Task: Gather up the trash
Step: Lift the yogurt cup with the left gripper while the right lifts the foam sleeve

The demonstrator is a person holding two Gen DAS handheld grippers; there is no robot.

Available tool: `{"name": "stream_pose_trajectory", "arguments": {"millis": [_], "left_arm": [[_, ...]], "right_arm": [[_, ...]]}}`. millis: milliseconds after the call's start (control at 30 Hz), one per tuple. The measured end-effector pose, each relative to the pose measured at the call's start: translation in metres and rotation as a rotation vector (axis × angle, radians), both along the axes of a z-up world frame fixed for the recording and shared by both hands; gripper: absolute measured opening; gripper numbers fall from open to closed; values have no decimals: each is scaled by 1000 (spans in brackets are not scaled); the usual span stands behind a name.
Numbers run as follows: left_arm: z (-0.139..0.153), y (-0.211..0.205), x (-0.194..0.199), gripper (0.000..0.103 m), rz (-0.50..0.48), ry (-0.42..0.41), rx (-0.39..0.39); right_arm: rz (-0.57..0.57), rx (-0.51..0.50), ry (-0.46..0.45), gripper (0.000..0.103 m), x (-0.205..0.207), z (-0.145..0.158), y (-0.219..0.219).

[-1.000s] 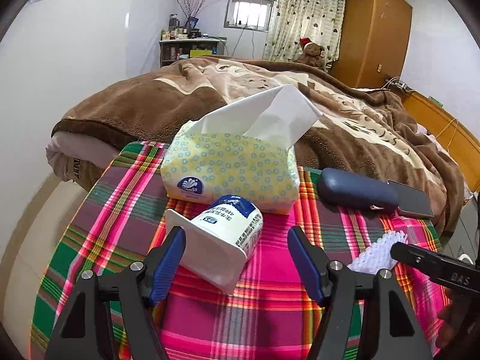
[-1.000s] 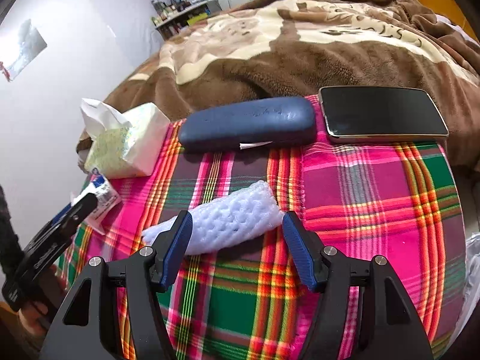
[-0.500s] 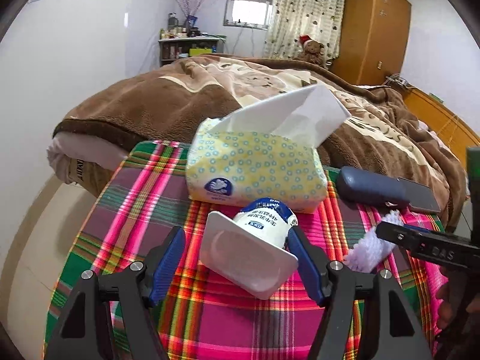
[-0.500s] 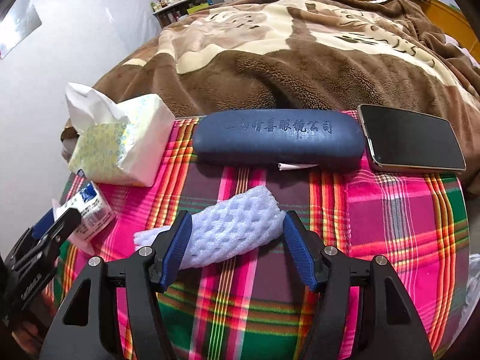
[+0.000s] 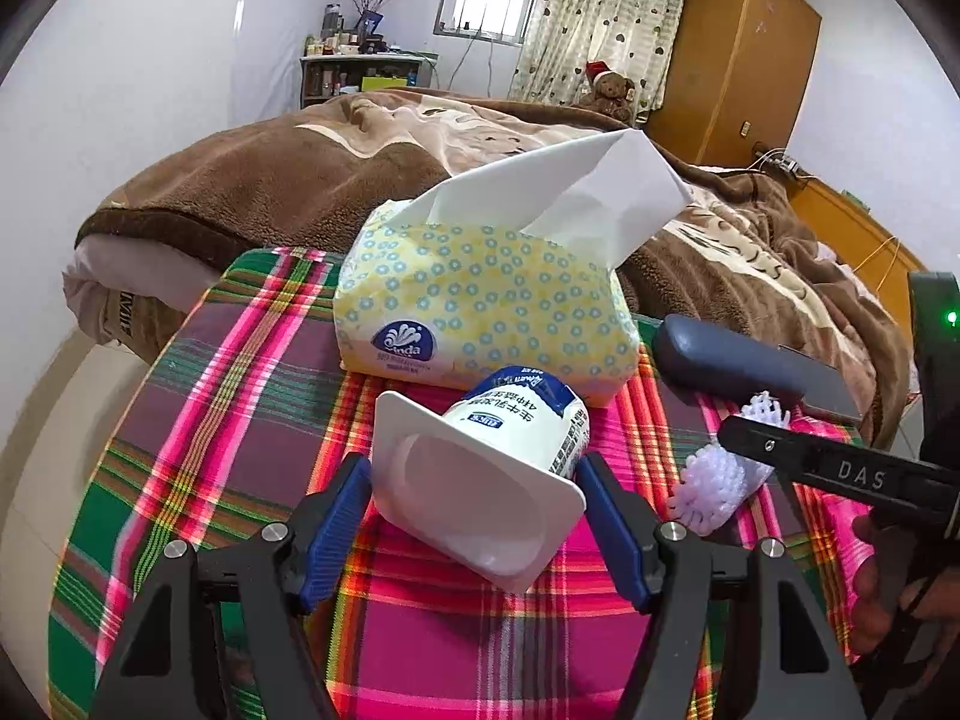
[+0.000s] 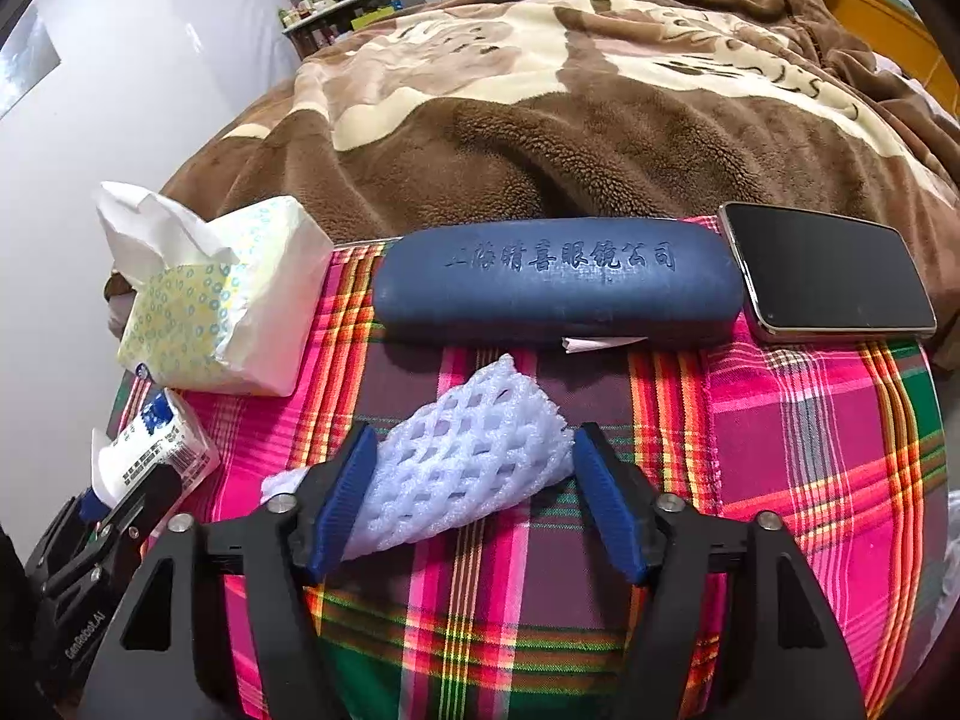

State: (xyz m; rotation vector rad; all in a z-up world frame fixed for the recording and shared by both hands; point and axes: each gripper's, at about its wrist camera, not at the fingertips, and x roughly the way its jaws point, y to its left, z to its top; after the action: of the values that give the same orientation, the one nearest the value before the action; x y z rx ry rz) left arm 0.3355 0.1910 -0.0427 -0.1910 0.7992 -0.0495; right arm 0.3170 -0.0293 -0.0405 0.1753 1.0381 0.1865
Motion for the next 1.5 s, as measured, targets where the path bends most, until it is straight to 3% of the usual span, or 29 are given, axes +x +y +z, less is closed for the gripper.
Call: {"name": "stream_pose_trajectory", "arguments": {"millis": [200,533,733,900,1000,1133,1233,1367,1500], "left_arm": [[1,-4,-10,70,-10,-11,2],[5,-18,-42,70,-40,-2,-10],[7,-38,-69,69,-87,8,-10],[13,-50,-88,69,-110,12,-27],[10,-57,-99,69,-117,28,-20],[5,-65,-105,70,-136,50,-21],[7,-65,-107,70,-138,49,-23],[8,-62,-110,70,-122,45,-12],[9,-58,-110,70,-110,33,-9]], "right_arm": [[44,-36,-62,24,-15,9,4],[92,20,-35,21,-45,14,-25],[195,5,1,21,-69,19,-44],[326,-14,89,21,-81,21,-55],[334,-91,88,23,-80,21,-55],[285,-67,66,30,-73,20,-52],[244,20,41,61,-74,18,-50],[116,109,14,62,-80,20,-66],[-31,183,49,62,-94,12,-86]]}}
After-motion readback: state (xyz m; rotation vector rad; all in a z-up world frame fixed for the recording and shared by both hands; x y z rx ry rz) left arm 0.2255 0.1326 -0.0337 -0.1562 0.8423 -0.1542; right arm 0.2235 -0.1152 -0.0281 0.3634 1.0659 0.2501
